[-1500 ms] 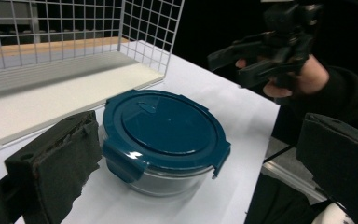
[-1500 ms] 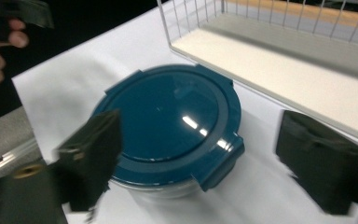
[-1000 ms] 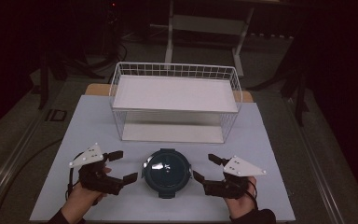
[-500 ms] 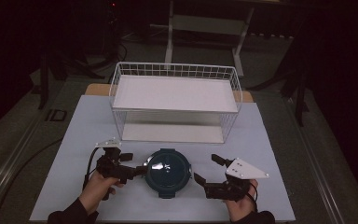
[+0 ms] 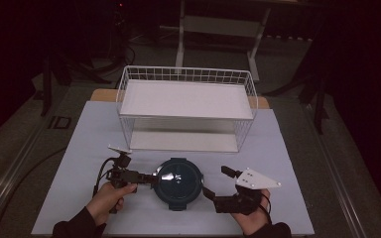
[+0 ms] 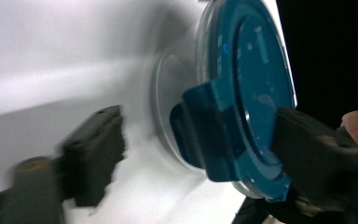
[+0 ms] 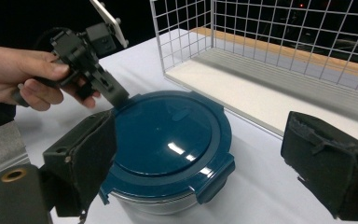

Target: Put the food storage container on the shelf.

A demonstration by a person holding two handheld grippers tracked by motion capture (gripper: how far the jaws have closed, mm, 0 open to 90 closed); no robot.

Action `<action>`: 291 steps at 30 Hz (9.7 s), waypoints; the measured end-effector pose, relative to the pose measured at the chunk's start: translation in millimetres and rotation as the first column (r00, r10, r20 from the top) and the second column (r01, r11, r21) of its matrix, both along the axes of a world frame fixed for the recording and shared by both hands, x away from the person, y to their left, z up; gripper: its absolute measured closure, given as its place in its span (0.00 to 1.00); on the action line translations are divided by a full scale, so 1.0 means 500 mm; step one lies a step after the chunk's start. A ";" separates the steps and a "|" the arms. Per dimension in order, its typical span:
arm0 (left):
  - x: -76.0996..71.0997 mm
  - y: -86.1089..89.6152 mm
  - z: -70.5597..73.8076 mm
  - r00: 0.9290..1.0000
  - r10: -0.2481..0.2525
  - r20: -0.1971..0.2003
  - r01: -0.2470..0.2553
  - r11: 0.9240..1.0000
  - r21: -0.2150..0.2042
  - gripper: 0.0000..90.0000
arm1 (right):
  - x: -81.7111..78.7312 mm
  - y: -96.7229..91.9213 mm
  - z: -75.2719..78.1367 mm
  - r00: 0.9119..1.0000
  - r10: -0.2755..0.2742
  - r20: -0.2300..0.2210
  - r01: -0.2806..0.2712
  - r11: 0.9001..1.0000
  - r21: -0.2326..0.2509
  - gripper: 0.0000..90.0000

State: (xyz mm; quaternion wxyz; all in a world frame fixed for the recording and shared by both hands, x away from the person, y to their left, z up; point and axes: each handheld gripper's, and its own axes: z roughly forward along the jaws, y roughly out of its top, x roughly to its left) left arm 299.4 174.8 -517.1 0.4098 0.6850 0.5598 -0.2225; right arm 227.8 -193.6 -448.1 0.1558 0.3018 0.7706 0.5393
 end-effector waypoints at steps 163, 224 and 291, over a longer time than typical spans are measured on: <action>0.189 -0.071 -0.004 0.819 0.130 0.559 -0.150 0.989 -0.010 0.42 | 0.356 -0.019 -0.101 0.926 -0.125 -0.355 0.175 0.978 0.111 0.51; -0.045 -0.031 0.061 0.721 -0.061 0.690 0.020 0.998 0.067 0.00 | 0.194 0.110 -0.105 0.941 0.024 -0.338 -0.047 0.997 -0.059 1.00; -0.068 -0.049 0.069 0.658 -0.118 0.744 0.087 0.993 0.081 0.00 | 0.207 0.113 -0.083 0.986 -0.006 -0.169 0.012 0.999 0.034 0.17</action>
